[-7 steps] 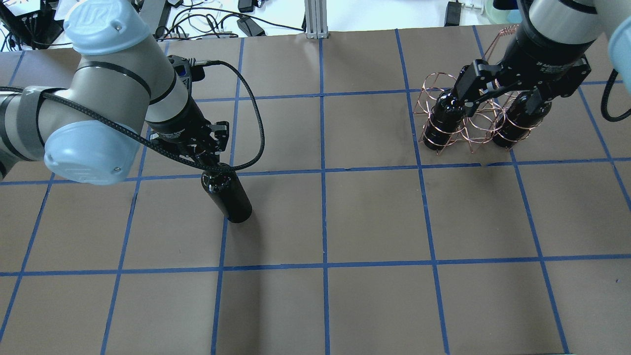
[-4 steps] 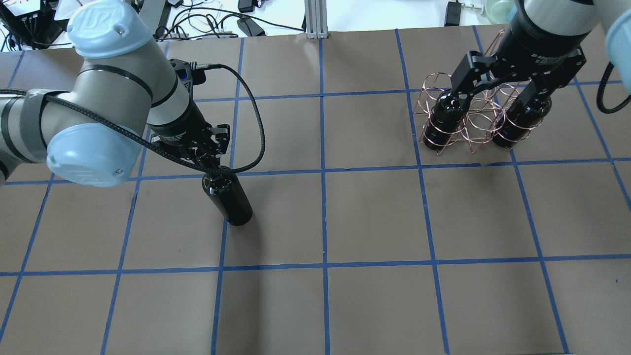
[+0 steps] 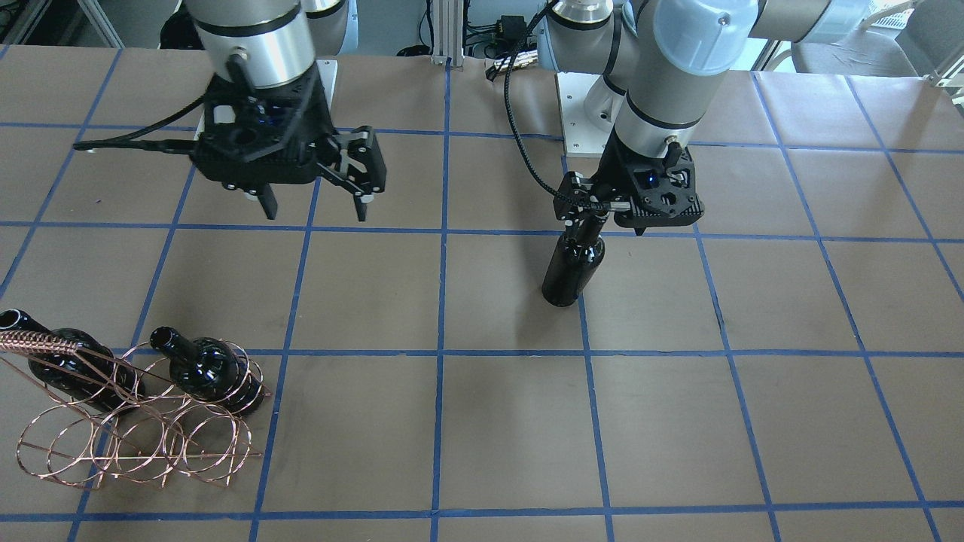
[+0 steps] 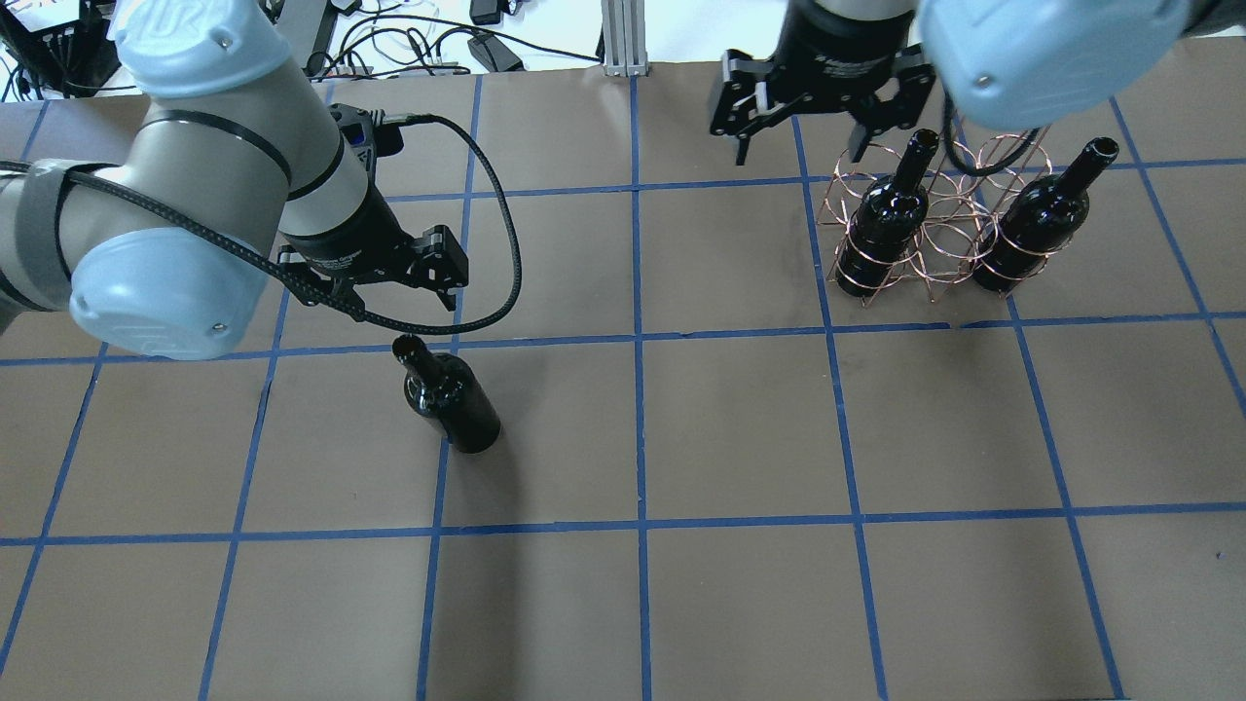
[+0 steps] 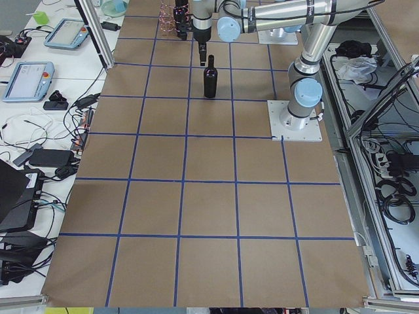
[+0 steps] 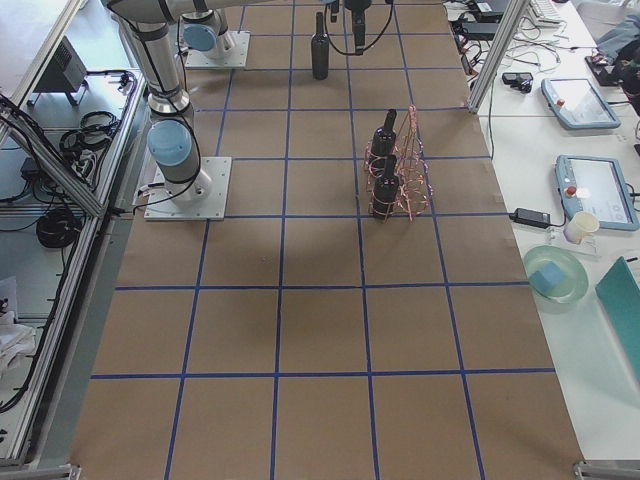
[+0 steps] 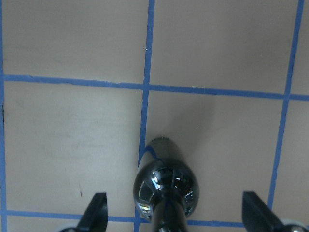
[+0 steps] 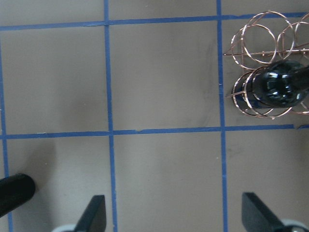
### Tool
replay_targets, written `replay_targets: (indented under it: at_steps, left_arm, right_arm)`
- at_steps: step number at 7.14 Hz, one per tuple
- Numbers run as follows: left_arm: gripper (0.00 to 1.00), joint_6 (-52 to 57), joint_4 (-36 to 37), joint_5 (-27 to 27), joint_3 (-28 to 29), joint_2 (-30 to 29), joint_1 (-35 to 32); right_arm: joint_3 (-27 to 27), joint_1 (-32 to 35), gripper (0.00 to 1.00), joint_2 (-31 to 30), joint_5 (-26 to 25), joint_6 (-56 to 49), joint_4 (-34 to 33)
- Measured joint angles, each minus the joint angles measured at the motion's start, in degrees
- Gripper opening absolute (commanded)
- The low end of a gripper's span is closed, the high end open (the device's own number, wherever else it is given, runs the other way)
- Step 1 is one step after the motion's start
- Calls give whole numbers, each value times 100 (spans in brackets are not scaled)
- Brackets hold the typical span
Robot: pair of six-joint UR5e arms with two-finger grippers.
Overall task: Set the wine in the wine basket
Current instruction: 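Open and withdraw the left gripper while the right gripper reaches to the bottle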
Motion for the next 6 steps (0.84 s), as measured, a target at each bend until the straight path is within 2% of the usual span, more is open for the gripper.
replay_targets:
  at_steps: [2, 3, 5, 6]
  left_arm:
    - [100, 80, -887, 22, 980, -5, 236]
    - [100, 254, -1096, 26, 1305, -11, 528]
    - [100, 1041, -1203, 32, 1527, 3, 1247]
    - [100, 1322, -1233, 78, 1550, 19, 1573]
  right_arm:
    - [-3, 686, 97, 249, -31, 913, -282]
    - [75, 848, 99, 301, -45, 1131, -378]
    - [430, 965, 100, 283, -21, 1375, -888]
    - [437, 1047, 100, 312, 3, 1431, -1065]
